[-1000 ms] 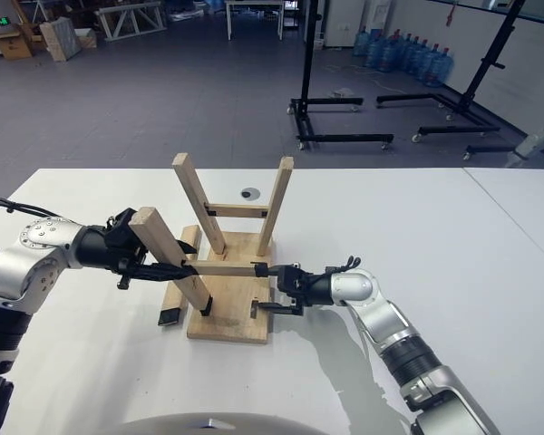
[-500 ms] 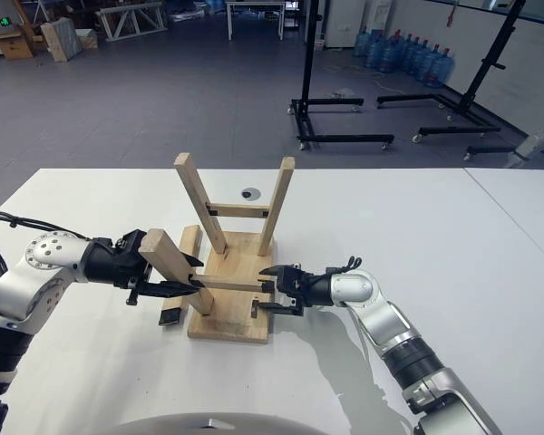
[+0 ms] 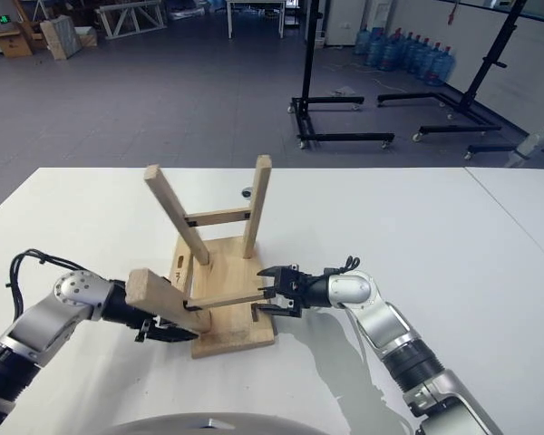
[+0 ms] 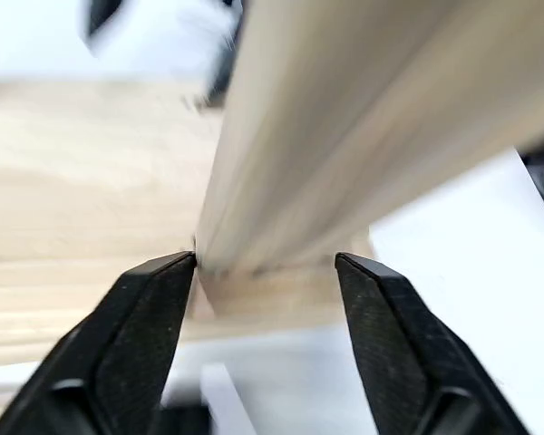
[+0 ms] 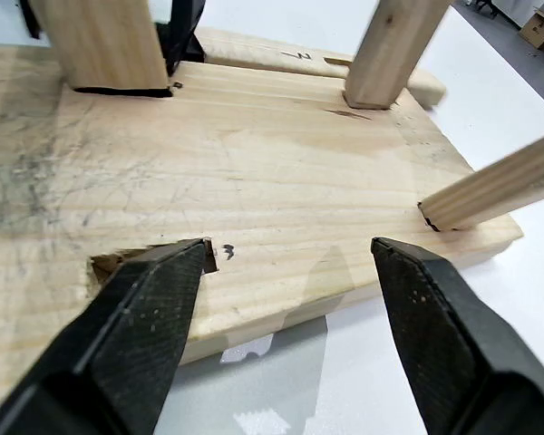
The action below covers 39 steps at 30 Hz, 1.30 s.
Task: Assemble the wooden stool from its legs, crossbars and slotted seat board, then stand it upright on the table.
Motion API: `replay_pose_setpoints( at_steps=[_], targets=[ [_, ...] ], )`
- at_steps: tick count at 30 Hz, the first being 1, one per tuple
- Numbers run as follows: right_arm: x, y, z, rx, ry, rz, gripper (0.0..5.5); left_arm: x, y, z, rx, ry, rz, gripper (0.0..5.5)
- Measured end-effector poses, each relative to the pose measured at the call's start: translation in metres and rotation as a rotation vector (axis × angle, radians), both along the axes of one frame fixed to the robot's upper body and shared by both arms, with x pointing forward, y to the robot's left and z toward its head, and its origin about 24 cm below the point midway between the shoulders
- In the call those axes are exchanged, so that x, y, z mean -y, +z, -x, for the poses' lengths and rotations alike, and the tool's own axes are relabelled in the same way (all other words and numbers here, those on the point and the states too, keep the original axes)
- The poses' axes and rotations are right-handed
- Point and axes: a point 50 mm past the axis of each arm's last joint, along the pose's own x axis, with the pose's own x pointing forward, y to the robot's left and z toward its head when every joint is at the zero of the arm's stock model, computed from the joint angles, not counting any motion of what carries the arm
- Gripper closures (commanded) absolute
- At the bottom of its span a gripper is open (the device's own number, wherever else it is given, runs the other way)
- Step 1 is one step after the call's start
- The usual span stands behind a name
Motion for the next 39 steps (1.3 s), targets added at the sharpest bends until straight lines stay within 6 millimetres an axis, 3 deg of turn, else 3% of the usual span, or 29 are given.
replay_pose_setpoints(
  at_steps=[5, 9, 13, 19, 24, 32, 39],
  targets=[
    [0.000, -0.002, 0.000, 0.016, 0.005, -0.009, 2.16, -0.002, 0.003, -0.003, 0.025, 0.057, 0.006, 1.29],
    [0.000, -0.003, 0.000, 0.029, 0.006, -0.019, 2.16, -0.007, -0.001, 0.003, 0.057, 0.133, -0.026, 1.29],
    [0.002, -0.005, -0.001, 0.044, -0.027, -0.026, 2.16, -0.020, 0.002, 0.009, 0.171, 0.320, -0.122, 1.29],
    [0.005, -0.007, 0.003, 0.055, -0.068, -0.043, 2.16, -0.009, 0.018, -0.003, 0.297, 0.661, -0.052, 1.29],
    [0.004, -0.008, 0.004, 0.059, -0.089, -0.055, 2.16, -0.001, 0.007, -0.009, 0.302, 0.801, -0.146, 1.29],
    [0.003, -0.009, 0.005, 0.060, -0.102, -0.064, 2.16, 0.009, 0.008, -0.007, 0.386, 0.770, -0.264, 1.29],
    [0.003, -0.011, 0.009, 0.069, -0.138, -0.077, 2.16, -0.022, 0.017, -0.002, 0.402, 0.697, -0.416, 1.29]
  ],
)
